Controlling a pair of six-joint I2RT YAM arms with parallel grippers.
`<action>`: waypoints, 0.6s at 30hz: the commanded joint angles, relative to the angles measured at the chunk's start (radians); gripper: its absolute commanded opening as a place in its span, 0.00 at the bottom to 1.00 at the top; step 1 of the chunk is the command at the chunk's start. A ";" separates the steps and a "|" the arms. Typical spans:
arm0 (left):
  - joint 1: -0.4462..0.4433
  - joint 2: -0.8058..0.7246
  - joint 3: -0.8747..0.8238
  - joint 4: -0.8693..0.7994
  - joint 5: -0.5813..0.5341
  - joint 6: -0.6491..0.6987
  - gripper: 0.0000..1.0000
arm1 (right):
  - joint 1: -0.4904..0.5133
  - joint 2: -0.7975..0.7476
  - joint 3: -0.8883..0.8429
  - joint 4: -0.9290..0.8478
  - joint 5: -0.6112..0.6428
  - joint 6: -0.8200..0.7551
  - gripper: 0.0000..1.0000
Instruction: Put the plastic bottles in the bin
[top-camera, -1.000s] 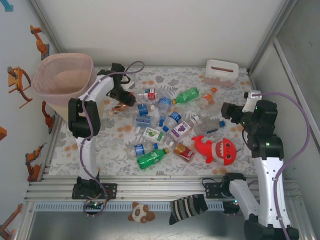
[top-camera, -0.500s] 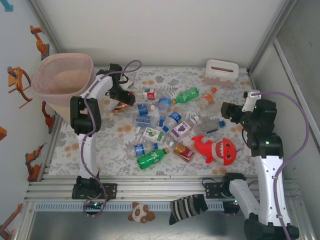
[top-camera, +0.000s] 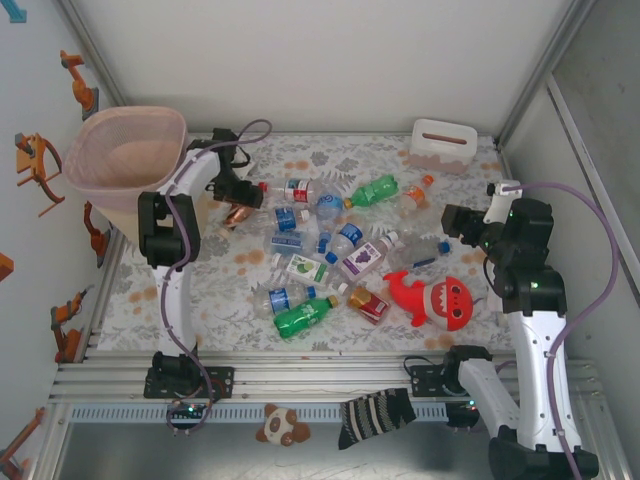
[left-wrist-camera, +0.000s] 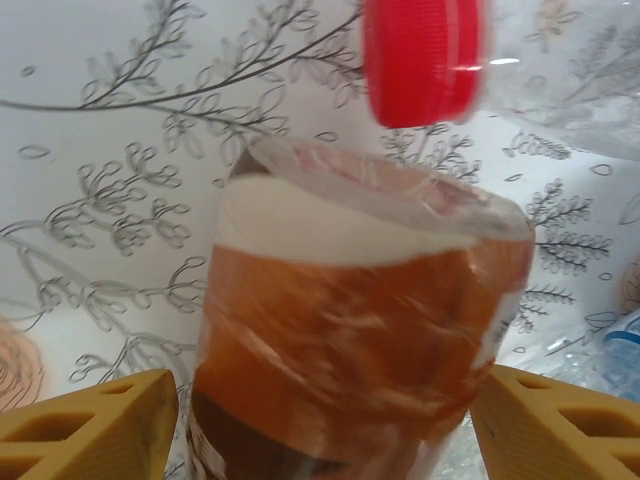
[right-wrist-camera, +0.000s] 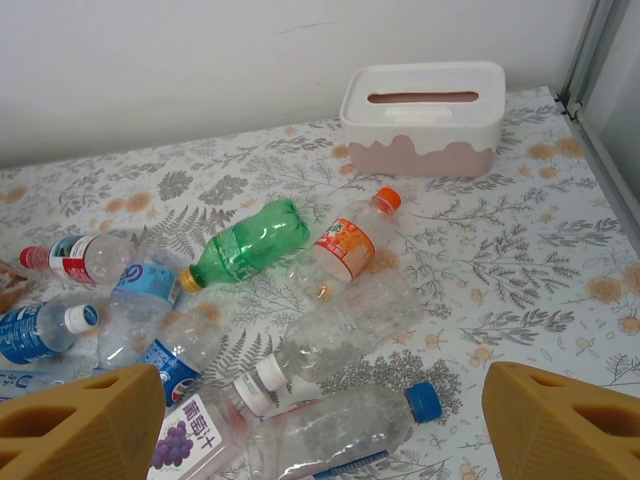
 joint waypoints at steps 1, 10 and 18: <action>0.009 0.002 0.025 -0.039 -0.019 -0.061 0.76 | 0.010 0.002 -0.008 0.024 -0.010 0.008 0.82; 0.009 0.037 0.049 -0.039 -0.003 -0.086 0.74 | 0.011 -0.004 -0.018 0.028 -0.006 0.006 0.82; 0.007 0.067 0.090 -0.034 0.028 -0.099 0.74 | 0.012 -0.006 -0.024 0.030 -0.004 0.006 0.82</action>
